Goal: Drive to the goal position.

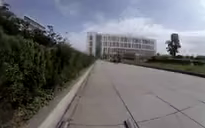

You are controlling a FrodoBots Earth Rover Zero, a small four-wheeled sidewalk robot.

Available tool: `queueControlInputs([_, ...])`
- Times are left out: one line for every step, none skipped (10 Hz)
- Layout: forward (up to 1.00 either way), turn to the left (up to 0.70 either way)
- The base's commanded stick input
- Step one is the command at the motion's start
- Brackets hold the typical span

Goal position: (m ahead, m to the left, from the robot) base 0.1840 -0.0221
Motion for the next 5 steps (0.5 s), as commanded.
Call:
queueControlInputs([0.7,0.0])
queueControlInputs([0.7,0.0])
queueControlInputs([0.7,0.0])
queueControlInputs([0.7,0.0])
queueControlInputs([0.7,0.0])
